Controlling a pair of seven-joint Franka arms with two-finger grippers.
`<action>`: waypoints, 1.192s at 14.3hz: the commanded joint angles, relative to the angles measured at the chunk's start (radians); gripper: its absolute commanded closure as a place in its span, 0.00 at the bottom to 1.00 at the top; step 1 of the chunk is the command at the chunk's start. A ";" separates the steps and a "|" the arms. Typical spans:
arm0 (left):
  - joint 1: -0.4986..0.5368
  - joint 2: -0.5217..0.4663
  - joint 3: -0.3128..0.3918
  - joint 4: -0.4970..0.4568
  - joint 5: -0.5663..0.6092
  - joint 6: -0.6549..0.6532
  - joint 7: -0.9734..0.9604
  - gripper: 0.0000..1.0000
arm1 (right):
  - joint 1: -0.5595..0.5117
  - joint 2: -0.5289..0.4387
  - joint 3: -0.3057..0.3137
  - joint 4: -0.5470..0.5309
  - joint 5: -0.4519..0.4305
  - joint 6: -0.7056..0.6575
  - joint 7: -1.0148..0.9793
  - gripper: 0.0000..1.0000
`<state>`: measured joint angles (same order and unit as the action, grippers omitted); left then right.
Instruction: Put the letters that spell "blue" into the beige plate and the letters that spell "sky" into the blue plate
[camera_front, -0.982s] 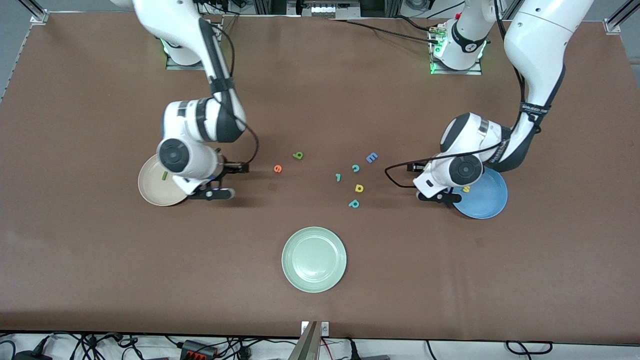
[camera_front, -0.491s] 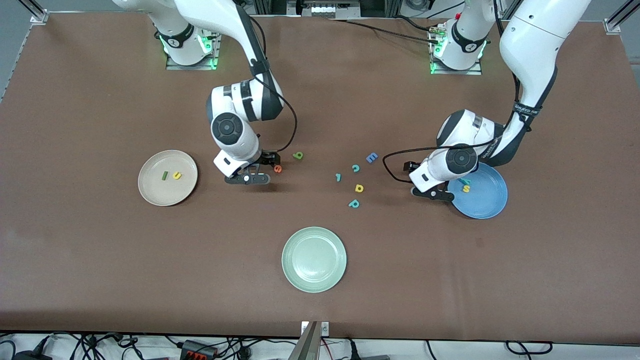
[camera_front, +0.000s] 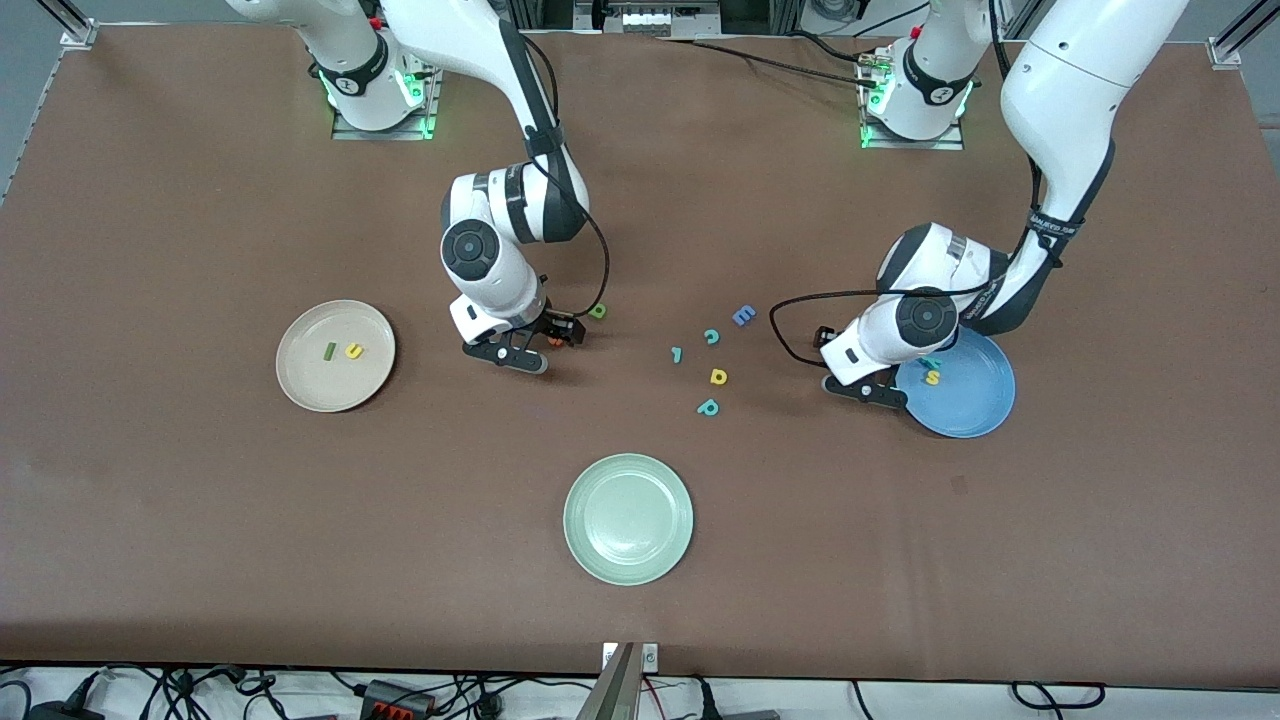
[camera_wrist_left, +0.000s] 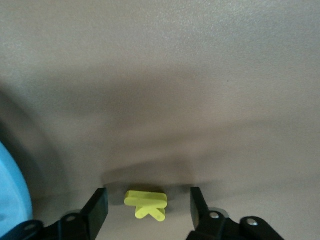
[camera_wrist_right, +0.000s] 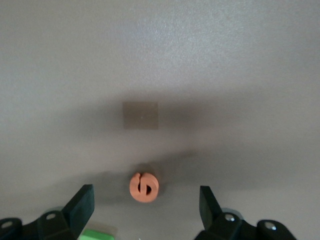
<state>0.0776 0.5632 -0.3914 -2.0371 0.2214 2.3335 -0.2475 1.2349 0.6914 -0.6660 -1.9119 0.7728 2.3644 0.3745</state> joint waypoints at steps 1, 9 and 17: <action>0.013 0.000 -0.004 -0.011 0.024 0.017 0.017 0.43 | 0.021 0.022 -0.009 -0.002 0.032 0.022 0.012 0.18; 0.013 -0.031 -0.006 0.047 0.024 -0.121 0.014 0.83 | 0.038 0.034 -0.009 -0.004 0.032 0.016 0.064 0.37; 0.098 -0.042 0.000 0.222 0.026 -0.419 0.167 0.82 | 0.026 0.034 -0.007 -0.004 0.034 0.016 0.058 0.77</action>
<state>0.1125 0.5159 -0.3870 -1.8193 0.2274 1.9294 -0.1570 1.2588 0.7232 -0.6716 -1.9114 0.7825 2.3704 0.4333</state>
